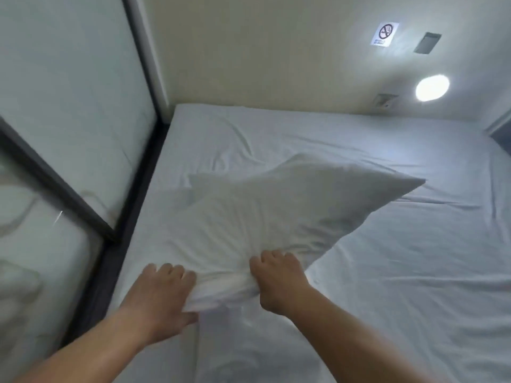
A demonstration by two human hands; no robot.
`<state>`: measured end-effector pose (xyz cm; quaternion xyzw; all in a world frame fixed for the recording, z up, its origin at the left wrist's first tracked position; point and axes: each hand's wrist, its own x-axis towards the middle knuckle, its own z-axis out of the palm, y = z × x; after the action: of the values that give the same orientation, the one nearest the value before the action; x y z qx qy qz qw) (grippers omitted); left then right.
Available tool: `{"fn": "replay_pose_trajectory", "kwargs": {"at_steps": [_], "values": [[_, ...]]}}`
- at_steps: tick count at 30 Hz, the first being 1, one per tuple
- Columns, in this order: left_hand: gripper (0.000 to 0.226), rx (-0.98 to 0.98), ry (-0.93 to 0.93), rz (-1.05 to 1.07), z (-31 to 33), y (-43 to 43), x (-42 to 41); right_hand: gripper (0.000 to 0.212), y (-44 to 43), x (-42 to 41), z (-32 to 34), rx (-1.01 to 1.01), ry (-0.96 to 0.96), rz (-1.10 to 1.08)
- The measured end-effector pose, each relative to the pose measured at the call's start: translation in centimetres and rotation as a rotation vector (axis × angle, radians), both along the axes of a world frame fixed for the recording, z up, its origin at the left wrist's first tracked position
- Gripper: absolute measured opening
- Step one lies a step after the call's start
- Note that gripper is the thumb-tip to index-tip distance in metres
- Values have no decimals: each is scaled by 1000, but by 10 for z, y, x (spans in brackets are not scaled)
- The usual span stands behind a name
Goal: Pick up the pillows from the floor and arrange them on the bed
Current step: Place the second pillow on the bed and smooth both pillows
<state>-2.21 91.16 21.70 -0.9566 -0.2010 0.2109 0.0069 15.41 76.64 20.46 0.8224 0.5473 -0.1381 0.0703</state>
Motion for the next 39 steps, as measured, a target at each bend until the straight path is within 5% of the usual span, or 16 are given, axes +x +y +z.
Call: {"fn": "replay_pose_trajectory", "kwargs": {"at_steps": [3, 7, 12, 16, 20, 23, 27, 35, 39], "values": [[63, -75, -1, 197, -46, 13, -2, 37, 18, 9, -35, -86, 31, 3], [68, -121, -54, 384, -79, 37, 22, 49, 40, 42, -57, 3, 127, -289], [97, -215, -58, 512, -88, 75, 61, 119, 47, 77, -72, -5, 164, -632], [137, -356, -70, 533, -123, 113, 113, 149, 63, 114, -114, 8, 178, -631], [143, -389, -202, 507, -215, 134, 166, 135, 96, 139, -191, 199, -33, -582], [109, -247, -353, 508, -258, 134, 186, 101, 105, 152, -231, 211, -74, -553], [66, -311, -344, 525, -232, 124, 192, 55, 92, 160, -224, 288, 92, -476], [55, -373, -290, 461, -163, 120, 200, 66, 76, 185, -181, 265, 287, -466], [57, -427, -227, 462, -170, 128, 200, 70, 105, 224, -166, 233, 205, -468]]}}
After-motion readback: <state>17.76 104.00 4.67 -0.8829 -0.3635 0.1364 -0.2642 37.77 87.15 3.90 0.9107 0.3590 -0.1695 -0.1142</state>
